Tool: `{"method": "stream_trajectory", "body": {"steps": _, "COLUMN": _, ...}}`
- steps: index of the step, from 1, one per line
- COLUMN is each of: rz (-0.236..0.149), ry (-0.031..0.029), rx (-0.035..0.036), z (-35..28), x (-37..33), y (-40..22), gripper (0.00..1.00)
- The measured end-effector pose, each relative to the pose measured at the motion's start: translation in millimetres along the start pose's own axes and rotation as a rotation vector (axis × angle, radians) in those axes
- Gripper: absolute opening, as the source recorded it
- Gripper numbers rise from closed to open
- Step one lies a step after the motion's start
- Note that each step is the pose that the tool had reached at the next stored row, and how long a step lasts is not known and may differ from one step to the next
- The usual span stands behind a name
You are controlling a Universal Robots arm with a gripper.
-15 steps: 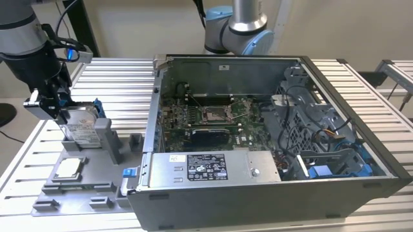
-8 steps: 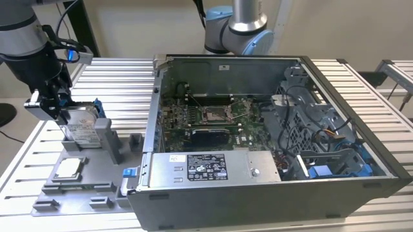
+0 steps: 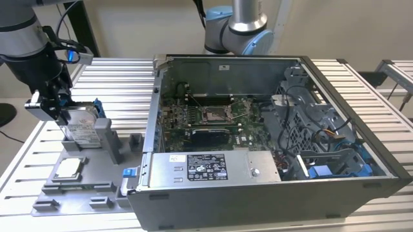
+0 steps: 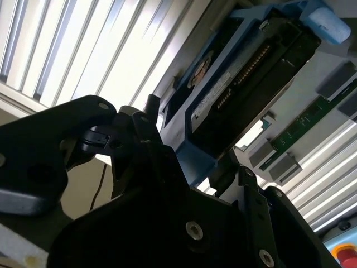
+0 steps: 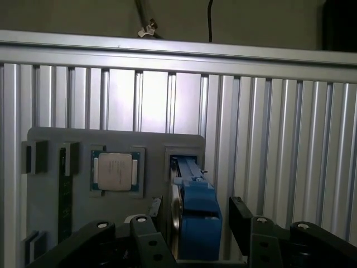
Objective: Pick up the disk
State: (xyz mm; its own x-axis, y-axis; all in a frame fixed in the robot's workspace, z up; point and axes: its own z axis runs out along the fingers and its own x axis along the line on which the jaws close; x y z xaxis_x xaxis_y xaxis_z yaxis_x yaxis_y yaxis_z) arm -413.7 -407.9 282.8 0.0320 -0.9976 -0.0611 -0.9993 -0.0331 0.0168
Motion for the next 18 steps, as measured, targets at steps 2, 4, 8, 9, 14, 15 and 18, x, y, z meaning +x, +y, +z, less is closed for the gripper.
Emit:
{"method": "stream_trajectory", "body": {"steps": 2, "rz": 0.0, "ry": 0.0, "rx": 0.0, "z": 0.0, "x": 0.0, "y": 0.0, "gripper": 1.0}}
{"method": "stream_trajectory", "body": {"steps": 4, "rz": 0.0, "ry": -0.0001, "rx": 0.0001, "z": 0.1, "x": 0.0, "y": 0.0, "gripper": 1.0}}
{"method": "stream_trajectory", "body": {"steps": 8, "rz": 0.0, "ry": 0.0, "rx": 0.0001, "z": 0.1, "x": 0.0, "y": 0.0, "gripper": 0.0}}
{"method": "stream_trajectory", "body": {"steps": 9, "rz": 0.0, "ry": 0.0, "rx": 0.0, "z": 0.1, "x": 0.0, "y": 0.0, "gripper": 0.0}}
{"method": "stream_trajectory", "body": {"steps": 14, "rz": 0.0, "ry": -0.0001, "rx": 0.0001, "z": 0.2, "x": 0.0, "y": 0.0, "gripper": 0.0}}
{"method": "stream_trajectory", "body": {"steps": 15, "rz": 0.0, "ry": -0.0001, "rx": 0.0, "z": 0.2, "x": 0.0, "y": 0.0, "gripper": 0.0}}
{"method": "stream_trajectory", "body": {"steps": 18, "rz": 0.0, "ry": 0.0, "rx": 0.0001, "z": 0.2, "x": 0.0, "y": 0.0, "gripper": 0.0}}
